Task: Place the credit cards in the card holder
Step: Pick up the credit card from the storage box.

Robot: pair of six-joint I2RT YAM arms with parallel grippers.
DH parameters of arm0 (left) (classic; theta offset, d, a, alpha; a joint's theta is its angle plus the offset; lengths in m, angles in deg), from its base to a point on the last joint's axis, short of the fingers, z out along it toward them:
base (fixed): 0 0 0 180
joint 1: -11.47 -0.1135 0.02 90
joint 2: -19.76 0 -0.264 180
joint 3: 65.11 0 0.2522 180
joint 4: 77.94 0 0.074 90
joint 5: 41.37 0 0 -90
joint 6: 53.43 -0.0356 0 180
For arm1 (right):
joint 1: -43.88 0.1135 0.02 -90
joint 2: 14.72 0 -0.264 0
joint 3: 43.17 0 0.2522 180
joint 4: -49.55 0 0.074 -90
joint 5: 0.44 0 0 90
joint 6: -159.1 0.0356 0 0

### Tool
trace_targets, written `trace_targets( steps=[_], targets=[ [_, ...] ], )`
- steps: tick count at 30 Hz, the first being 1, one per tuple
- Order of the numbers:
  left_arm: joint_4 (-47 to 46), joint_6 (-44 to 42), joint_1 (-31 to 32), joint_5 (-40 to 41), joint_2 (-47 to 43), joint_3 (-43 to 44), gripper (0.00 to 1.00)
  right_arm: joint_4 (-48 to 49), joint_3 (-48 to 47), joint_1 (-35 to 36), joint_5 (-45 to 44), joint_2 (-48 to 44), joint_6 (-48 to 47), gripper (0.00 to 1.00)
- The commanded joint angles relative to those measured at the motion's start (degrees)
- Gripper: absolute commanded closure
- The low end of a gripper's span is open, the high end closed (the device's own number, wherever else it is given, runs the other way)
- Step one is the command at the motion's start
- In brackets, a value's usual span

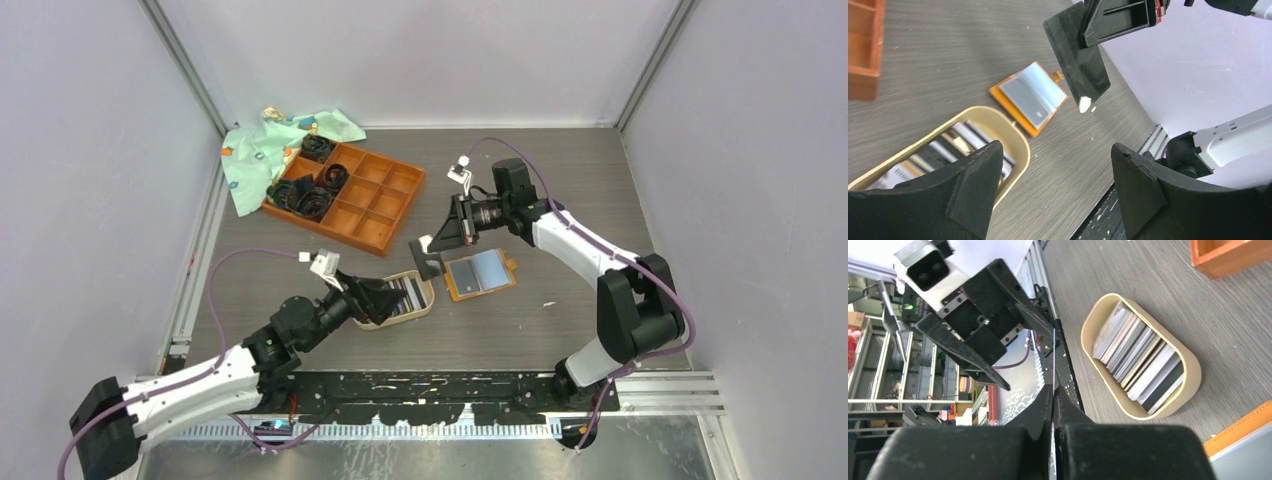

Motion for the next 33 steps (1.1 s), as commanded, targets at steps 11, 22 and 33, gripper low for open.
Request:
trace_targets(
  steps=[11,22,33],
  targets=[
    [-33.50,8.59,-5.75,-15.85,29.17,11.45,0.25,7.91,0.83,-1.80,8.24,-7.51,2.45,0.99],
    [-48.04,17.12,-10.68,-26.01,41.90,13.73,1.00,7.06,0.86,-1.87,8.53,-7.51,1.08,0.98],
    [-53.93,15.26,-13.08,-40.04,50.84,15.43,1.00,-32.82,-9.64,-4.40,1.88,-7.39,-41.02,0.60]
  ],
)
